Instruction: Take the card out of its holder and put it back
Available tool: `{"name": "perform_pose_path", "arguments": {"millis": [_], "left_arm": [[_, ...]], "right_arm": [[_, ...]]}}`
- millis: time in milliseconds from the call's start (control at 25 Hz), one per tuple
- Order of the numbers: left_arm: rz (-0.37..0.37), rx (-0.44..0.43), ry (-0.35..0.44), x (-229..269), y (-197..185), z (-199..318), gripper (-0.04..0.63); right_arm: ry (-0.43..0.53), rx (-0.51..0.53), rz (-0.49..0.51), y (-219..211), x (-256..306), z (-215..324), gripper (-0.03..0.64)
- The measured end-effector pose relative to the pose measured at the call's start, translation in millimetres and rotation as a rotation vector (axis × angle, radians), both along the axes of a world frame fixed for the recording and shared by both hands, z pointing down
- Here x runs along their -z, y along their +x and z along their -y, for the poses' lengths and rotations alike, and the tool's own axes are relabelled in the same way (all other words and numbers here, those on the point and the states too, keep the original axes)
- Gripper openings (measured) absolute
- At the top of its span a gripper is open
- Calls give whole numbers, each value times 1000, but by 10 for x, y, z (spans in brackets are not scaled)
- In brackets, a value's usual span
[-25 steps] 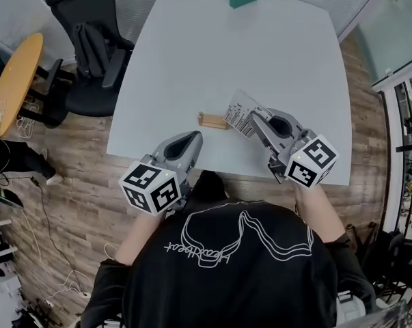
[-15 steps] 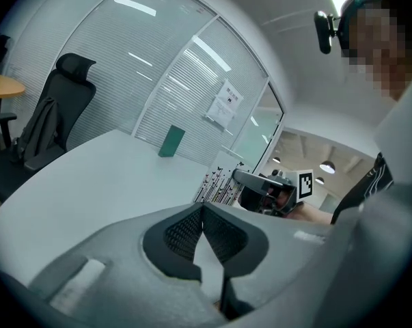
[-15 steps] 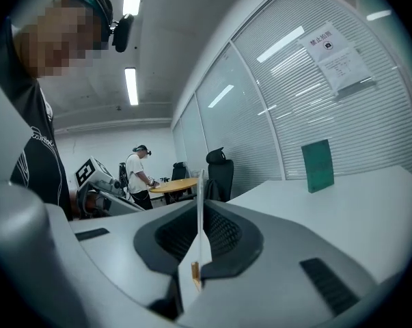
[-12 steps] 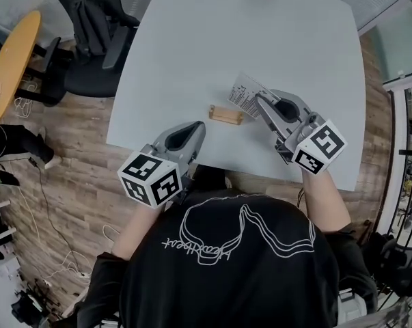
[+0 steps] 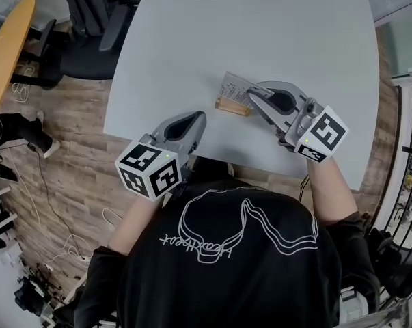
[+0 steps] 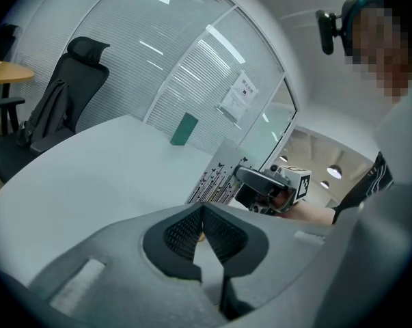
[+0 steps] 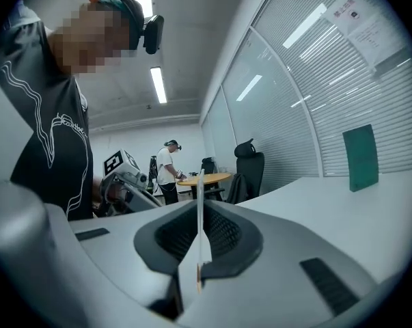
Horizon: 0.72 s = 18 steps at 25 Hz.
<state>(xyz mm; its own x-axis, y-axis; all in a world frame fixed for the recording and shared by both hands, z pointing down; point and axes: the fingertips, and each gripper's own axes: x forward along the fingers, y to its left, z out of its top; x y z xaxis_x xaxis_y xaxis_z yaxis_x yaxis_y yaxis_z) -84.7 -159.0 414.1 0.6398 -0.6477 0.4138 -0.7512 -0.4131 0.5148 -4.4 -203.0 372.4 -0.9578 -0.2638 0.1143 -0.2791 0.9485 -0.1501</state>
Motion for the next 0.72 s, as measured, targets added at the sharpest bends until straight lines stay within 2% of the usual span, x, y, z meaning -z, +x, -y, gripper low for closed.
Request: {"name": "perform_pose_path", "arguments": {"millis": [200, 720], "left_arm": [[8, -6, -35, -167, -38, -26, 14], [10, -13, -78, -406, 32, -43, 14]], "right_arm": [[11, 79, -20, -78, -105, -50, 25], [-17, 128, -30, -24, -354, -46, 25]]}}
